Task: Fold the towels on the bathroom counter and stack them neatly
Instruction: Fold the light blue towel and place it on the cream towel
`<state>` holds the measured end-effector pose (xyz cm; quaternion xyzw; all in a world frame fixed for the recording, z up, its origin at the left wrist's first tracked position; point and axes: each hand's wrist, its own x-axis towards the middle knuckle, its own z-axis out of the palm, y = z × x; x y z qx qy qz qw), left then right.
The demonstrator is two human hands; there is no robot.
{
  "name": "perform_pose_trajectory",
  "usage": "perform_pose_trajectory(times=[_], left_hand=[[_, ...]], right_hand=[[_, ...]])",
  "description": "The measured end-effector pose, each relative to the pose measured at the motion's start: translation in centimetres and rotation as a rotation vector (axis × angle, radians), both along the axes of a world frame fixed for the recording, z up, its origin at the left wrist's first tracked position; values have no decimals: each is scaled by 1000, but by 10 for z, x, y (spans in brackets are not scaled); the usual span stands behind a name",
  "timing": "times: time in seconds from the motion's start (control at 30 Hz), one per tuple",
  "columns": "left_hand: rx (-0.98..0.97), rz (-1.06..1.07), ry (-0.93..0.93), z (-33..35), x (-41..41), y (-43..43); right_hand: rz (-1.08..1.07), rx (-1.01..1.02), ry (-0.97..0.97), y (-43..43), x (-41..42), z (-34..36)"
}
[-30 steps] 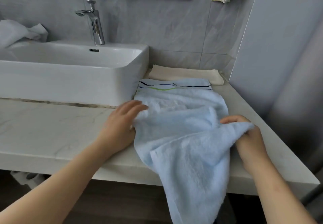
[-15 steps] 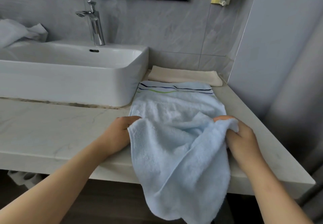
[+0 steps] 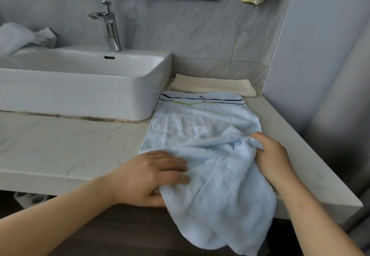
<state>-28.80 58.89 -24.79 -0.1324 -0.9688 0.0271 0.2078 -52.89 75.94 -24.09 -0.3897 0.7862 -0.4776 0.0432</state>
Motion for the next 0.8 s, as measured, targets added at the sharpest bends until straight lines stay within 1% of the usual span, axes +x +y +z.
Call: perform_pose_trajectory(times=[0.07,0.17,0.23,0.27,0.3,0.37,0.4,0.43,0.47,0.5,0.53,0.57,0.6,0.63,0.67,0.7,0.77,0.8], left_hand=[[117,53,-18,4,-3,0],[236,65,7,5,-6,0],[376,174,27,5,-9,2],[507,270,12,8,-10,2],[707,329,-7,15,-11,4],[1267,414,18,27,-16,8],[1563,434,68,32,-21,5],[1842,438,135,38,-25,1],[2032,468,181,42,-28,-3],[2152,531,222,44,-33,-7],[2126,648,257,44,-38,-13],[1940,829,285,41,-43,-19],[1659,1000,295,37,-47,-23],[1361,1074,312,33,-48,-26],[1147,1032,301,29,-48,-25],[1006,937,283,25,-46,-24],[810,727,242,17,-39,-26],[674,638,179,13,-35,-29]], right_hand=[[20,13,7,1,2,1],[60,41,35,0,3,-1],[114,19,42,0,6,1],[159,-12,18,1,8,2],[209,-59,-35,2,11,5],[286,-162,-173,5,15,11],[270,-212,-221,5,16,12],[207,-258,-245,4,14,11],[105,-293,-249,1,12,12],[-15,-299,-240,-3,7,12],[-128,-281,-217,-7,4,12],[-214,-248,-185,-10,0,12],[-274,-212,-155,-13,-3,12],[-306,-182,-127,-15,-4,12],[-317,-142,-107,-16,-3,12],[-319,-104,-78,-17,-1,12],[-291,-19,14,-20,1,9],[-276,21,72,-20,3,9]])
